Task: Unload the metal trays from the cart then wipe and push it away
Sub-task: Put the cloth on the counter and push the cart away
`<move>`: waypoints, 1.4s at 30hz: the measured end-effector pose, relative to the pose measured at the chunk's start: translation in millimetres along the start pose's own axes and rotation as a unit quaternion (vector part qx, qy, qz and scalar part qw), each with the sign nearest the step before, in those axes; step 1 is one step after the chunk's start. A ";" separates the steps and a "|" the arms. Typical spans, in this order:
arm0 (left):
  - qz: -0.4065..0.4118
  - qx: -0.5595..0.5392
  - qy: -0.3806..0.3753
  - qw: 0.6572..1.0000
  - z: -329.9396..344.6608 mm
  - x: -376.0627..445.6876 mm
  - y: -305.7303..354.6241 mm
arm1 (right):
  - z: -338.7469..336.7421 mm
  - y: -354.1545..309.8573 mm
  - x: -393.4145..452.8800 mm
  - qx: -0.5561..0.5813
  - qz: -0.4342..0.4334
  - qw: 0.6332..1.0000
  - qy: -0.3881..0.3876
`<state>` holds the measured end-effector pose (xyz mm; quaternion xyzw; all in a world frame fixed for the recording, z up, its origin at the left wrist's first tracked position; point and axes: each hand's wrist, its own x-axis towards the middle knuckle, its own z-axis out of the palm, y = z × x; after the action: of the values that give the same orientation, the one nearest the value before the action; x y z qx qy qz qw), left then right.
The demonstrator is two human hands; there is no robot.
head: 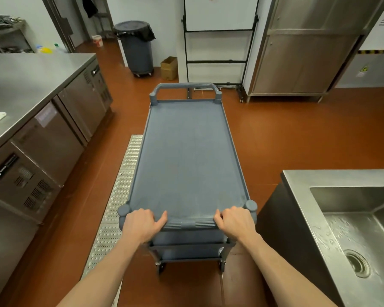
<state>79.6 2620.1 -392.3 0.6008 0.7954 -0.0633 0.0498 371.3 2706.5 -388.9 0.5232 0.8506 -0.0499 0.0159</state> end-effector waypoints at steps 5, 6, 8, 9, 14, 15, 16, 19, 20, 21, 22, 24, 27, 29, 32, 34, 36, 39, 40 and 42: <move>-0.003 -0.015 -0.006 1.000 -13.0 61.9 5.8 | -3.8 19.5 68.1 -0.001 -0.008 1.000 -0.006; -0.005 -0.016 -0.006 1.000 -14.5 75.6 6.3 | -3.5 23.2 82.6 0.000 -0.009 1.000 -0.010; -0.008 -0.018 -0.002 1.000 -16.5 99.6 6.0 | -4.2 28.8 107.9 0.000 -0.011 1.000 -0.010; -0.011 -0.018 -0.003 1.000 -18.1 113.4 5.1 | -5.1 31.3 122.4 0.002 -0.011 1.000 -0.008; -0.023 -0.019 -0.004 1.000 -27.4 187.3 -0.6 | -17.6 36.6 198.6 -0.006 -0.011 1.000 -0.003; -0.022 -0.019 -0.006 1.000 -29.8 201.7 -1.7 | -19.4 38.1 214.1 -0.009 -0.013 1.000 -0.002; -0.022 -0.020 -0.005 1.000 -31.6 214.7 -2.5 | -21.8 39.4 227.3 -0.008 -0.014 1.000 -0.001; -0.021 -0.020 -0.005 1.000 -38.5 259.4 -7.6 | -25.8 43.7 273.3 -0.005 -0.013 1.000 -0.003; -0.019 -0.022 -0.005 1.000 -40.4 275.0 -10.1 | -27.6 44.0 289.6 -0.005 -0.011 1.000 -0.007; -0.019 -0.024 -0.005 1.000 -42.9 289.9 -12.2 | -29.3 44.2 304.9 -0.005 -0.009 1.000 -0.011; -0.019 -0.024 -0.007 1.000 -45.6 305.1 -14.2 | -30.5 44.7 320.3 -0.004 -0.007 1.000 -0.015; -0.017 -0.023 -0.008 1.000 -50.0 336.1 -17.9 | -32.4 46.7 352.4 -0.003 -0.005 1.000 -0.020; -0.020 -0.029 -0.005 0.999 -57.6 379.0 -23.7 | -34.6 50.8 399.7 0.005 -0.004 1.000 -0.028; -0.021 -0.032 -0.004 0.999 -64.3 406.3 -26.0 | -36.9 54.6 430.6 0.011 -0.007 1.000 -0.025; -0.027 -0.029 -0.018 0.999 -75.9 447.6 -24.1 | -40.4 65.0 475.0 0.007 -0.011 1.000 -0.016; -0.030 -0.025 -0.030 0.999 -83.5 474.7 -21.2 | -43.9 72.6 504.7 -0.005 -0.012 1.000 -0.007; -0.040 -0.020 -0.037 0.998 -90.2 501.9 -18.9 | -47.7 79.4 535.1 -0.022 -0.010 1.000 -0.003; -0.050 -0.029 -0.042 0.997 -98.7 547.0 -16.1 | -50.6 90.2 585.5 -0.031 -0.012 0.999 -0.006; -0.049 -0.030 -0.045 0.997 -100.4 562.9 -15.6 | -52.1 93.6 602.4 -0.030 -0.017 0.999 -0.008; -0.049 -0.034 -0.044 0.997 -103.5 595.2 -14.6 | -56.0 100.9 636.6 -0.023 -0.026 0.999 -0.007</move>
<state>-97.4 3197.8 -381.9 0.5559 0.8224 -0.0652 0.1019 174.9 3323.0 -390.5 0.5001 0.8647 -0.0339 0.0326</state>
